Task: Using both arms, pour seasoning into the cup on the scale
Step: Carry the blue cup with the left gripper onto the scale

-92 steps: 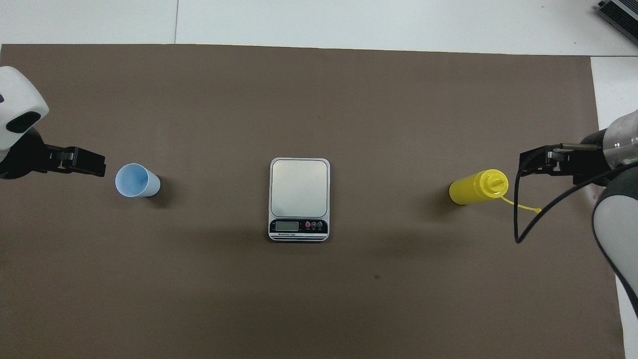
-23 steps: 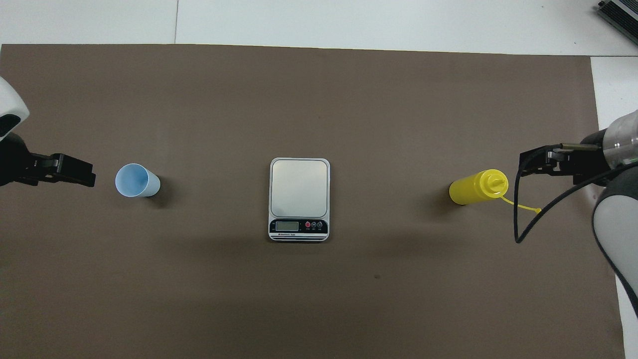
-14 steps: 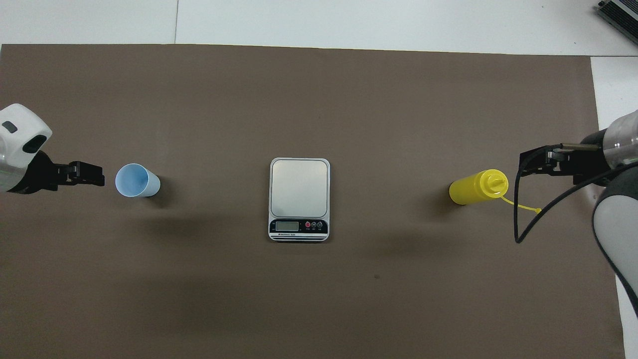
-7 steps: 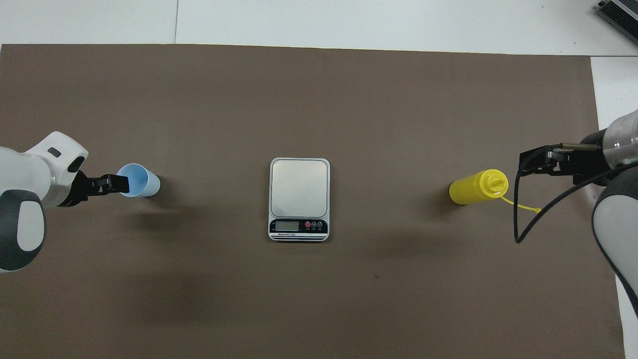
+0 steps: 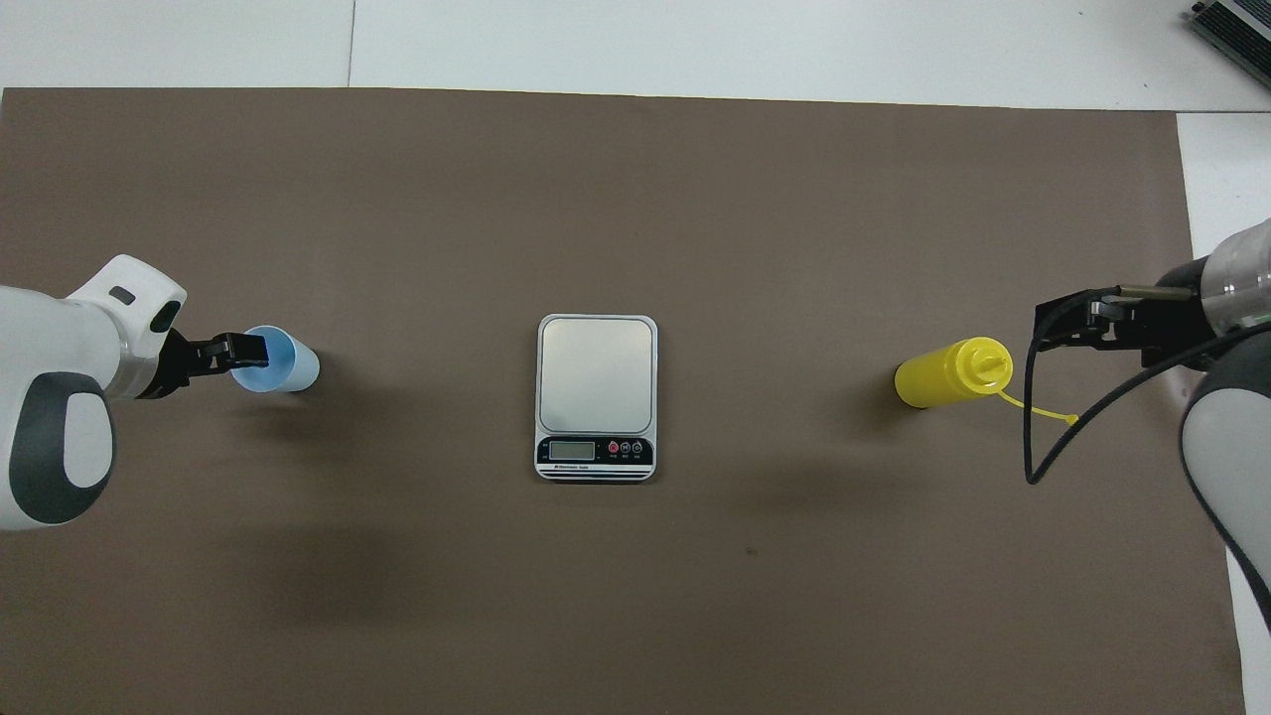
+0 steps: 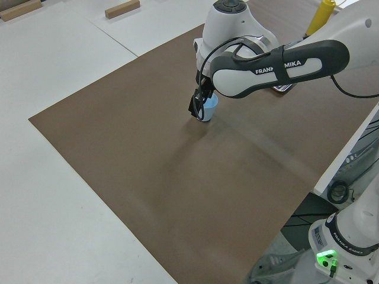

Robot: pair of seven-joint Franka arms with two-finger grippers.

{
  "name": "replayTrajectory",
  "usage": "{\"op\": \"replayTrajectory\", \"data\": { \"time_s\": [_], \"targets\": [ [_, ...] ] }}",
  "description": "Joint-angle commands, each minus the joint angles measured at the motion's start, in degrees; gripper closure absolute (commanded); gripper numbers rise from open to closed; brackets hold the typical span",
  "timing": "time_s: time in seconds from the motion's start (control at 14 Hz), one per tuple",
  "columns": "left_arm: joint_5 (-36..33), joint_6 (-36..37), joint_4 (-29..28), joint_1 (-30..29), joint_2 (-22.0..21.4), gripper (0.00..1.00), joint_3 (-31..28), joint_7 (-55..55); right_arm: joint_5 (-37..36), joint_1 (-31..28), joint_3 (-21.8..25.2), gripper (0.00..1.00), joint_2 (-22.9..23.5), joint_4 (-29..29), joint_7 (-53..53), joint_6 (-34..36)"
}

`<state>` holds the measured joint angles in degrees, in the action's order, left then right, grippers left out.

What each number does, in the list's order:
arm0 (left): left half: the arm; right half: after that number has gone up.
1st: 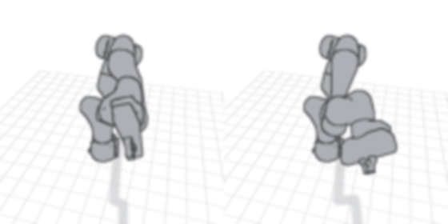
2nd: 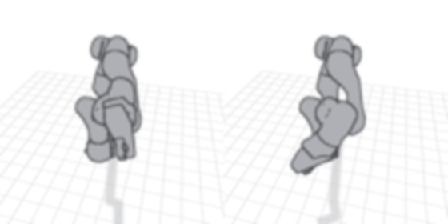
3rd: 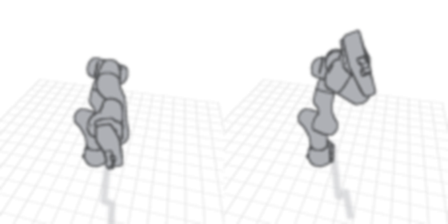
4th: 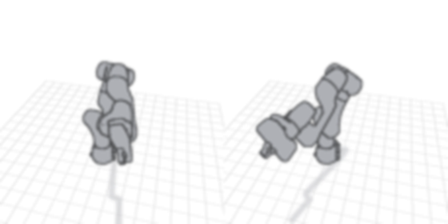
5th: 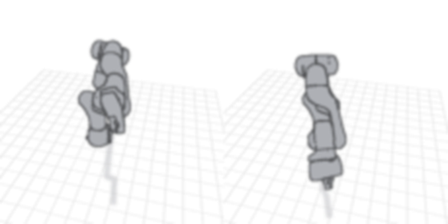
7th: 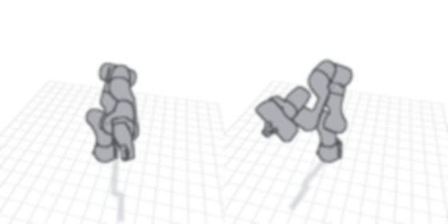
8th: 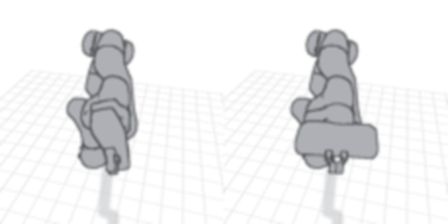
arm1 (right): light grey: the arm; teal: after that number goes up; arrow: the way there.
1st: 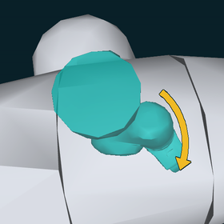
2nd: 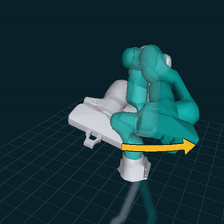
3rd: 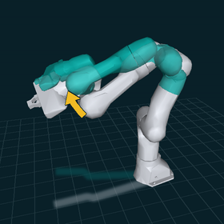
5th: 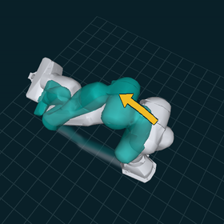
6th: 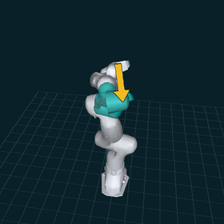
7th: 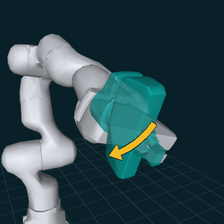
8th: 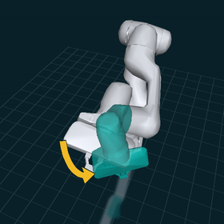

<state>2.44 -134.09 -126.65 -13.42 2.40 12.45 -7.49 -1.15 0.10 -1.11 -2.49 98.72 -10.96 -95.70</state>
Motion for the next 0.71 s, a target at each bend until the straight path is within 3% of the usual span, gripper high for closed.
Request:
{"op": "replayTrajectory", "data": {
  "time_s": [0.0,0.07,0.14,0.29,0.36,0.43,0.64],
  "targets": [
    [-0.2,-4.2,-1.3,0.2,2.2,0.00,0.0,-1.5,1.0,-0.8,-0.4,0.00,0.3,-0.5,1.2,0.4],
    [-0.2,-4.3,-1.3,0.6,2.2,0.00,0.0,-2.2,1.0,-0.8,-0.3,0.00,0.3,-0.5,1.2,0.4],
    [-0.2,-3.9,-1.4,0.9,2.2,0.06,0.0,-2.4,1.0,-0.8,-0.3,0.00,0.3,-0.5,1.2,0.4],
    [-0.2,-3.5,-1.4,1.0,2.2,0.70,0.0,-2.3,1.0,-0.8,-0.3,0.00,0.3,-0.5,1.2,0.4],
    [-0.2,-3.1,-1.4,1.0,2.2,0.94,0.0,-2.3,1.0,-0.8,-0.3,0.00,0.3,-0.5,1.2,0.4],
    [-0.2,-3.0,-1.4,1.1,2.2,1.00,0.0,-2.2,1.0,-0.8,-0.3,0.00,0.3,-0.5,1.2,0.4],
    [-0.2,-2.5,-1.0,1.5,2.3,1.00,0.0,-1.8,1.0,-0.8,-0.3,0.00,0.3,-0.5,1.2,0.4]
  ]
}}
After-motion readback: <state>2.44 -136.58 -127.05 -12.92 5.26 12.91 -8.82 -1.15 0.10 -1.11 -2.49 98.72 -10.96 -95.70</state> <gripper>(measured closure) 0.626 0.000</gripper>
